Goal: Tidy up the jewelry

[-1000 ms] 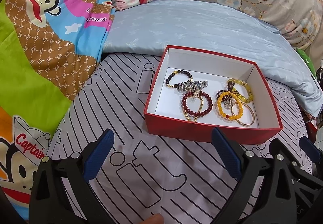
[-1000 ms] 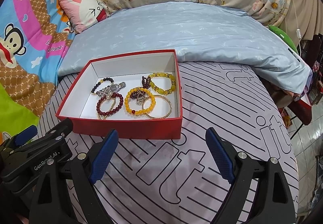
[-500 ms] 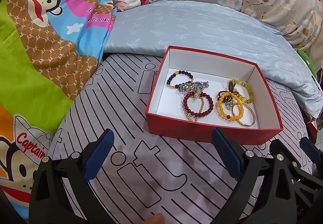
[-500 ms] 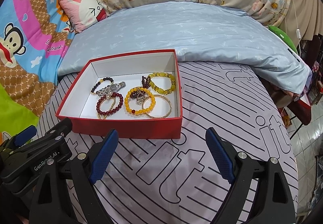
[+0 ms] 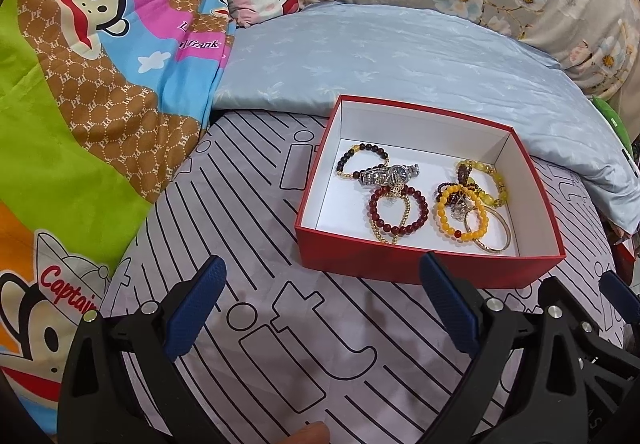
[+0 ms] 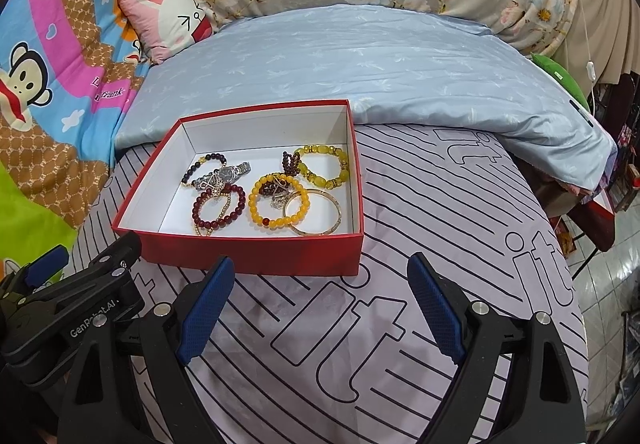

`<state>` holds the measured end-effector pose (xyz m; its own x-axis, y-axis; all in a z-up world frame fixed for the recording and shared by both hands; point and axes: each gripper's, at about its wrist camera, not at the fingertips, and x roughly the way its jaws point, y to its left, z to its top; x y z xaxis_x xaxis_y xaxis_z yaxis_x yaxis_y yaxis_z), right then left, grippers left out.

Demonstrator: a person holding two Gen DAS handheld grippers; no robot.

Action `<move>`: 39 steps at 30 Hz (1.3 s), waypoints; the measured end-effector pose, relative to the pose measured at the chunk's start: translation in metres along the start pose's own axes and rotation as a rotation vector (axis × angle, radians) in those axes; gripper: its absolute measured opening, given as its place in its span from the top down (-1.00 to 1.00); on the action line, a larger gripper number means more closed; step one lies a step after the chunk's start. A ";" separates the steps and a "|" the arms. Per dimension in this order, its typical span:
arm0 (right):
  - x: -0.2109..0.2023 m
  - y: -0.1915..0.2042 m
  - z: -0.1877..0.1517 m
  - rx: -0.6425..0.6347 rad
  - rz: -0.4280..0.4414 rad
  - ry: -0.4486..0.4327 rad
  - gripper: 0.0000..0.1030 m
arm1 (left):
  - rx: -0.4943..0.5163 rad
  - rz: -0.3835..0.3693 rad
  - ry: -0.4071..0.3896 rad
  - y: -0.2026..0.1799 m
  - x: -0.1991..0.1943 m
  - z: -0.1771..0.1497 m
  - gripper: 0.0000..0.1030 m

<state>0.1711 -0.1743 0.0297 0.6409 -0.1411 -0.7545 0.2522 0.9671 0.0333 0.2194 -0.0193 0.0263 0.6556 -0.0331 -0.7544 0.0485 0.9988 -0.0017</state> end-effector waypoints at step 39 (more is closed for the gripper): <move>-0.001 0.001 -0.002 -0.009 -0.013 0.006 -0.64 | 0.023 -0.007 0.018 -0.005 0.003 -0.003 -0.80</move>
<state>0.1690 -0.1729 0.0295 0.6337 -0.1522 -0.7585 0.2537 0.9671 0.0178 0.2186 -0.0242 0.0223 0.6414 -0.0391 -0.7662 0.0701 0.9975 0.0078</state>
